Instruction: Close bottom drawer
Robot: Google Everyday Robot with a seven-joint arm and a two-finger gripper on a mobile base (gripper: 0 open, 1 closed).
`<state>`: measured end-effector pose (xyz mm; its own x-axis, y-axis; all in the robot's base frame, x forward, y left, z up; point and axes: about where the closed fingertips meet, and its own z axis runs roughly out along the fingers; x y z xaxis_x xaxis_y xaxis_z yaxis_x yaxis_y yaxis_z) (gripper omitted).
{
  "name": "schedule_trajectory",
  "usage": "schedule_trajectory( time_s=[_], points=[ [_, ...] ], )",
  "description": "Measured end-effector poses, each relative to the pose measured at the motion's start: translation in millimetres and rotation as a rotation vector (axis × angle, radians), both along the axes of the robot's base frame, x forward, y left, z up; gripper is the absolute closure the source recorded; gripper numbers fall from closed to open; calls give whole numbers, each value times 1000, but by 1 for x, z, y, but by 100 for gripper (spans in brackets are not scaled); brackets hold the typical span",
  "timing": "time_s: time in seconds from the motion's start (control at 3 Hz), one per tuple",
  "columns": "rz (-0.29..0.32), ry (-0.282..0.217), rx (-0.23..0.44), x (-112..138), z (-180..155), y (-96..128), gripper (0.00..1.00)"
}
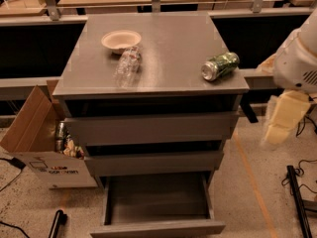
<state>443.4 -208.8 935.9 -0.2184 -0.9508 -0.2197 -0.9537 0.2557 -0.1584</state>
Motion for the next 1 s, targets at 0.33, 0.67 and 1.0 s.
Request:
schedule_trajectory(
  time_s=[0.33, 0.67, 1.0],
  points=[
    [38, 71, 49, -7, -66, 18, 0],
    [65, 122, 121, -28, -151, 32, 0],
    [65, 180, 114, -50, -188, 32, 0]
  ],
)
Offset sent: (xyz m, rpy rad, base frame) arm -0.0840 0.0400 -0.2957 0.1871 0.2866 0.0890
